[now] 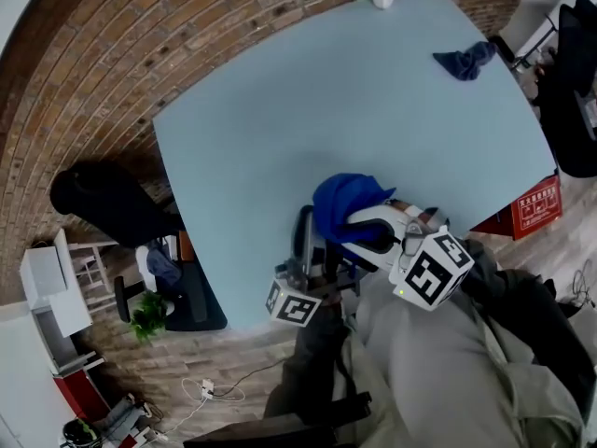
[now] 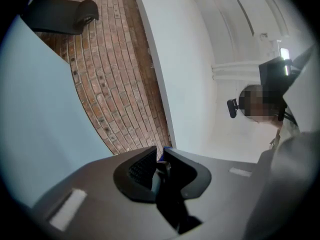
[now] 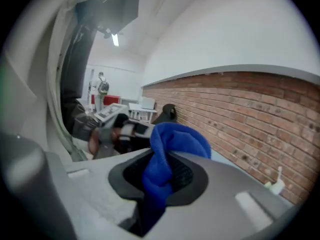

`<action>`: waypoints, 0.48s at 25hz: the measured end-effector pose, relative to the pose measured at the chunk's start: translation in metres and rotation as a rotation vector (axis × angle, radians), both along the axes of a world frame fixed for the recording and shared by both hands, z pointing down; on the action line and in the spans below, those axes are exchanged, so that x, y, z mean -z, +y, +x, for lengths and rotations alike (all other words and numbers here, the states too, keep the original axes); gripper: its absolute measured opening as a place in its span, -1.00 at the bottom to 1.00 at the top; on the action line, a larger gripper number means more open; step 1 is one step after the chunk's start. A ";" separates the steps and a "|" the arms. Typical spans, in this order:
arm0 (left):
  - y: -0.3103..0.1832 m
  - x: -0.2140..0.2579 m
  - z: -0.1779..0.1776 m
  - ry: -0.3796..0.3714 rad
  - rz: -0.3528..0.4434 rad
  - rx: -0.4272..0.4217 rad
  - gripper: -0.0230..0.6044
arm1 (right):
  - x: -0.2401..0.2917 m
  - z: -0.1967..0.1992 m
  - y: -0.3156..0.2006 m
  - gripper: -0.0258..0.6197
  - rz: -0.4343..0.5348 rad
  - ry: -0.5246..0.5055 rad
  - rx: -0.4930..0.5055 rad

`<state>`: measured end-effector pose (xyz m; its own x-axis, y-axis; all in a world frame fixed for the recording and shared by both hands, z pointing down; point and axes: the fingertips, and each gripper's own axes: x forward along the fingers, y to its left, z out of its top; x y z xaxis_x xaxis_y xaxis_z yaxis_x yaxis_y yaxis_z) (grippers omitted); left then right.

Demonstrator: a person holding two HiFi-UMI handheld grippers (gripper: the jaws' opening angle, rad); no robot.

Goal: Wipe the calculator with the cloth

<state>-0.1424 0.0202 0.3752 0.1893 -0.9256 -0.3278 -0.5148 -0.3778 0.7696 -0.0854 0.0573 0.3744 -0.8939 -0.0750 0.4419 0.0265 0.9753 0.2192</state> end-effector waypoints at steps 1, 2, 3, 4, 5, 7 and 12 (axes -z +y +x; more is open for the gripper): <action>0.001 0.001 0.001 -0.006 -0.001 -0.006 -0.80 | -0.001 0.005 -0.018 -0.73 0.018 -0.003 -0.052; 0.002 0.000 0.001 0.001 -0.001 -0.009 -0.80 | -0.002 0.011 -0.035 -0.73 0.035 -0.008 -0.109; 0.002 -0.001 -0.001 0.015 0.001 -0.007 -0.80 | -0.003 0.017 -0.051 -0.73 0.049 -0.009 -0.166; 0.003 -0.003 -0.004 0.029 0.002 -0.001 -0.80 | -0.006 0.025 -0.063 -0.73 0.053 0.004 -0.217; 0.004 -0.005 -0.007 0.039 0.001 0.010 -0.80 | -0.011 0.032 -0.070 -0.73 0.044 0.027 -0.249; 0.003 -0.013 -0.017 0.042 -0.009 0.034 -0.80 | -0.024 0.041 -0.068 -0.73 -0.027 0.049 -0.245; -0.011 -0.049 -0.033 -0.037 -0.067 0.029 -0.80 | -0.070 0.057 -0.024 -0.73 -0.300 0.073 -0.164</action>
<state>-0.1750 0.0095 0.4239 0.1727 -0.9506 -0.2580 -0.5530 -0.3103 0.7732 -0.0288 0.0329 0.4444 -0.8459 -0.0720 0.5284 -0.1309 0.9886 -0.0749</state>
